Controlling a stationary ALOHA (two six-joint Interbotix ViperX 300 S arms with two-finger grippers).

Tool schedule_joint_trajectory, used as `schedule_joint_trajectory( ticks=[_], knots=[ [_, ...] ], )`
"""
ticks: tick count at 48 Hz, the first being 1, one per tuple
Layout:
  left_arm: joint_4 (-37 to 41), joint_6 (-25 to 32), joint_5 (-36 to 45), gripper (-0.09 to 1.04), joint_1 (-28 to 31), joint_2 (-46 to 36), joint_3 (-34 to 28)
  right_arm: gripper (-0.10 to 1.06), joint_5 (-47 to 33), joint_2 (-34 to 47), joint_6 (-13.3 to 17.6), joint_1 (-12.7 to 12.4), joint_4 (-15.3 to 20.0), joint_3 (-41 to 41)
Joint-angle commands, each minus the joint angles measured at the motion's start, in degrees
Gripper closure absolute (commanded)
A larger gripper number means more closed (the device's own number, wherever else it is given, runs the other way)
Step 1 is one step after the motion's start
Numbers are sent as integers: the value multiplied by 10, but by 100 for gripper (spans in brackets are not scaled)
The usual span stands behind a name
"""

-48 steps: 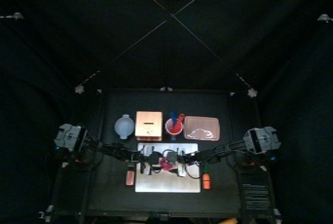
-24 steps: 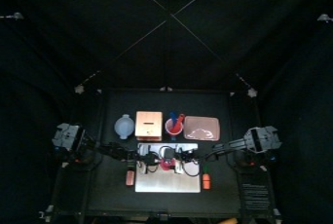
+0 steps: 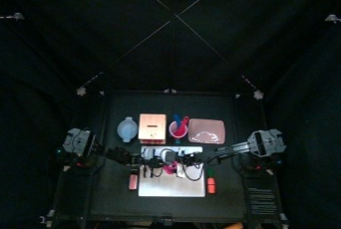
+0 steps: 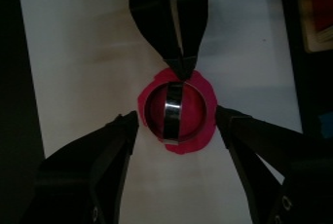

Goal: Get the cutter from the drawer then cut the dough then place the extra dough in the bowl
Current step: Cut the dough

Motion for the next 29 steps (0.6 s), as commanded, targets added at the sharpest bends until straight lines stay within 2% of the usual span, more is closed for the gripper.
schedule_joint_trajectory(
  ticks=[1, 29],
  knots=[
    [0, 0, -6, 51, 1, -1, -11, 2, -2, -5, 0, 0, 1, -16],
    [-6, -2, 3, 52, -3, 23, -22, 2, 1, 7, 0, -1, 5, -20]
  ],
)
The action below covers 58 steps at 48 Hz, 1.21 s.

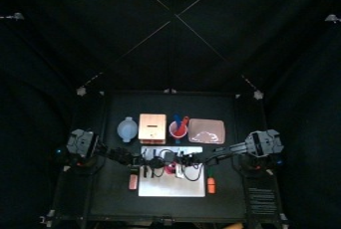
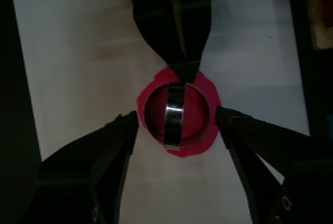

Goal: Get the cutter from the drawer then cut the dough then place the extra dough in the bowl
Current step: Cut the dough

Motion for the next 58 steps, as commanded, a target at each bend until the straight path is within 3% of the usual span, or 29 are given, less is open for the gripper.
schedule_joint_trajectory(
  ticks=[1, 25, 58],
  knots=[
    [0, -2, 4, 52, -3, 1, -11, 2, -1, -8, 1, -1, 1, -14],
    [-7, -3, 23, 52, -4, 11, -11, 2, 10, -4, 2, 1, 2, -25],
    [-12, -2, 23, 52, -4, 11, -9, 4, 28, -2, 2, -3, 35, -32]
  ],
)
